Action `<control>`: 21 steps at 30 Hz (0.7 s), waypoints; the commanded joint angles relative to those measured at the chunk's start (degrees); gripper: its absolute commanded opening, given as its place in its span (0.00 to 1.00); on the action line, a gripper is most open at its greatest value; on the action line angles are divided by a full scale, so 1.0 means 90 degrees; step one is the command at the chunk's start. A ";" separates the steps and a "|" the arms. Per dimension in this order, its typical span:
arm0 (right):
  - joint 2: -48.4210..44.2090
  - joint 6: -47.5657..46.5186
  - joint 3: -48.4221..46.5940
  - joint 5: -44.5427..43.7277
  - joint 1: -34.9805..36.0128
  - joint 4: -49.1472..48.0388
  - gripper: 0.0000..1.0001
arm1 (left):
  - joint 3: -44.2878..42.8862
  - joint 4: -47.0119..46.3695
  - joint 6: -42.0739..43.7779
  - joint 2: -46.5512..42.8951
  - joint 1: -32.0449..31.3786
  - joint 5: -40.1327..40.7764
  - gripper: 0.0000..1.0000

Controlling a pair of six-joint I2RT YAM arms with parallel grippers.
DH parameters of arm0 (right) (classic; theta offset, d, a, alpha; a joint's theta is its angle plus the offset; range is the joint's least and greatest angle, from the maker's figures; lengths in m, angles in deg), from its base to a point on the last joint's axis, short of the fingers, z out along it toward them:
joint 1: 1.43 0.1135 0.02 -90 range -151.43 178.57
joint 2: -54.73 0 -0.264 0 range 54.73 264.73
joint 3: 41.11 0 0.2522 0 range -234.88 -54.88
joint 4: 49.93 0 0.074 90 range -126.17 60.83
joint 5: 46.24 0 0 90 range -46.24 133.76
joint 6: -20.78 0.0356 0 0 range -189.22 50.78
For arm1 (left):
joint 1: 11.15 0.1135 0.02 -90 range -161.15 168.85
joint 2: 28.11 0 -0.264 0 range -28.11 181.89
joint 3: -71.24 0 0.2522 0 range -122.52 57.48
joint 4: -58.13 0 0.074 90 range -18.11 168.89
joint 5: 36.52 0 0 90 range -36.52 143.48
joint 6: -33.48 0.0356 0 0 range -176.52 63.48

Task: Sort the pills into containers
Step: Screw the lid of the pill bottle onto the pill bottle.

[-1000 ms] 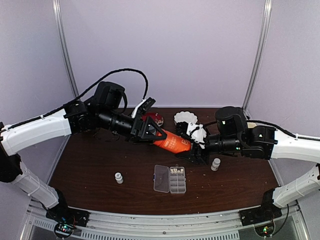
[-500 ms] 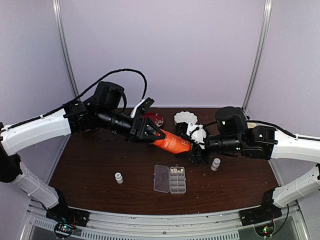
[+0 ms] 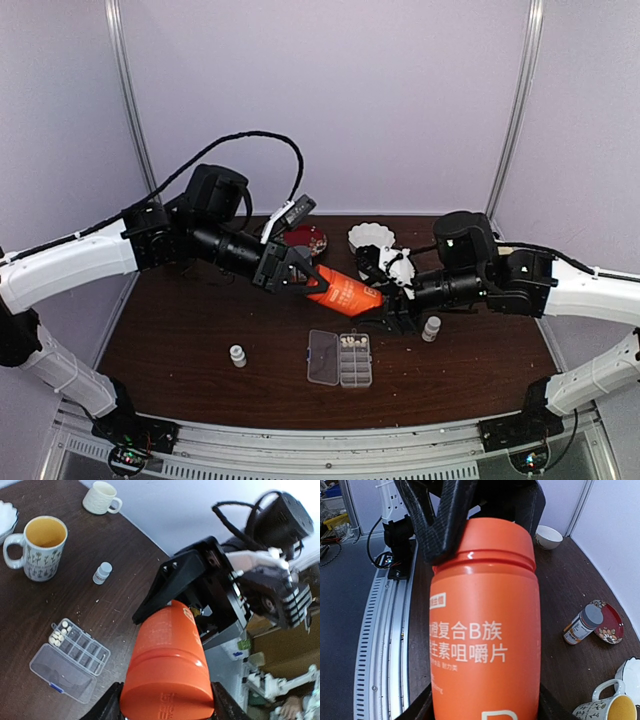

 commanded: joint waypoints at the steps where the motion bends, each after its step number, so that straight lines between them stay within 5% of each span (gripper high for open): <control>1: -0.0209 0.0204 -0.0200 0.1637 -0.0034 -0.0219 0.00 | -0.0115 -0.0261 0.2499 -0.0272 -0.0416 -0.0114 0.08; 3: -0.0233 0.0271 -0.0288 0.1986 -0.0079 -0.0111 0.00 | -0.0077 -0.0189 0.3553 -0.0300 -0.0520 -0.0201 0.00; 10: -0.0304 0.0586 -0.0359 0.2609 -0.0183 -0.0011 0.00 | -0.0411 0.0084 0.6285 -0.0135 -0.0637 0.0674 0.00; 15: -0.0487 0.0678 -0.0199 0.2698 -0.0206 -0.0217 0.00 | -0.0382 0.0444 0.9548 -0.0303 -0.1027 0.1381 0.00; 21: -0.0481 0.0703 -0.0174 0.2657 -0.0216 -0.0165 0.00 | -0.0334 0.0492 1.2150 -0.0333 -0.1252 0.2370 0.00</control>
